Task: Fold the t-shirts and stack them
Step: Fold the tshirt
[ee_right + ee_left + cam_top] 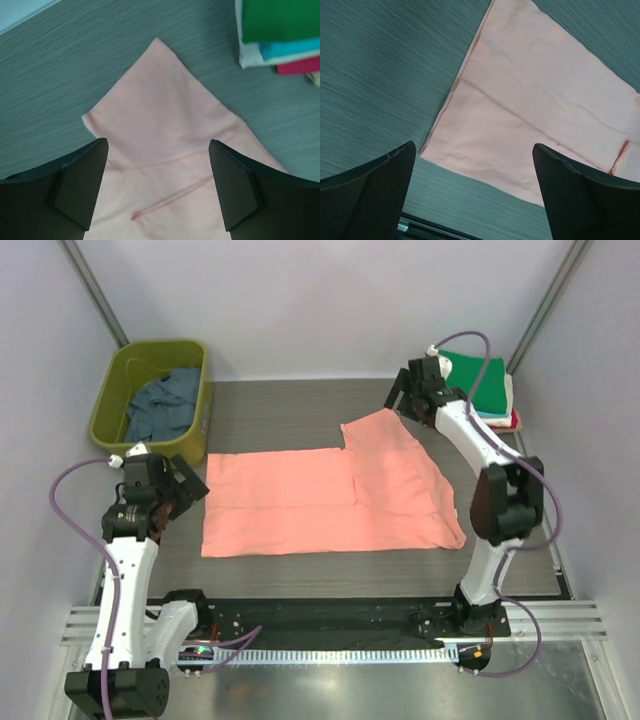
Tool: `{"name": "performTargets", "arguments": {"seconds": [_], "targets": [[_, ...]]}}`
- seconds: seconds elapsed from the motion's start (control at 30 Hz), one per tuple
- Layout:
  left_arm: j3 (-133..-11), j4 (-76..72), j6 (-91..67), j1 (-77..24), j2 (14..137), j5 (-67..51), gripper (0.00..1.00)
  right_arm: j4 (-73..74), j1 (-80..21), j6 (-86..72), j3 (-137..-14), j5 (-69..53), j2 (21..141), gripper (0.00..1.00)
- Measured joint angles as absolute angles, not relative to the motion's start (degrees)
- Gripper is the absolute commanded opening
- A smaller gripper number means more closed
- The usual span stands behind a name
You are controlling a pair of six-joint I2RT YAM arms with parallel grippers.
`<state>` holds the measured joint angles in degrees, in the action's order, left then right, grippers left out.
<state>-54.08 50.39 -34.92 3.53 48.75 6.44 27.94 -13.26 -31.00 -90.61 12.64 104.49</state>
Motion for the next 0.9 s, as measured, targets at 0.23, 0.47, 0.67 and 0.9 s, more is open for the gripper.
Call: {"name": "performTargets", "arguments": {"seconds": [0.23, 0.47, 0.67, 0.9], "targets": [[-54.1, 50.0, -34.0, 4.2, 48.1, 5.3, 0.98, 28.8, -13.1, -25.2, -115.0, 13.7, 128.5, 0.85], [-53.8, 49.8, -33.9, 4.7, 48.1, 4.3, 0.98, 29.3, -13.1, -20.2, -132.4, 14.3, 144.6, 0.81], [-53.8, 49.7, -33.8, 4.9, 48.1, 3.8, 0.96, 29.6, -12.9, -18.3, -137.1, 14.9, 150.5, 0.71], [-53.8, 49.7, -33.7, 5.4, 48.1, 3.4, 0.95, 30.0, -12.7, -17.7, -136.6, 15.5, 151.2, 0.48]]}}
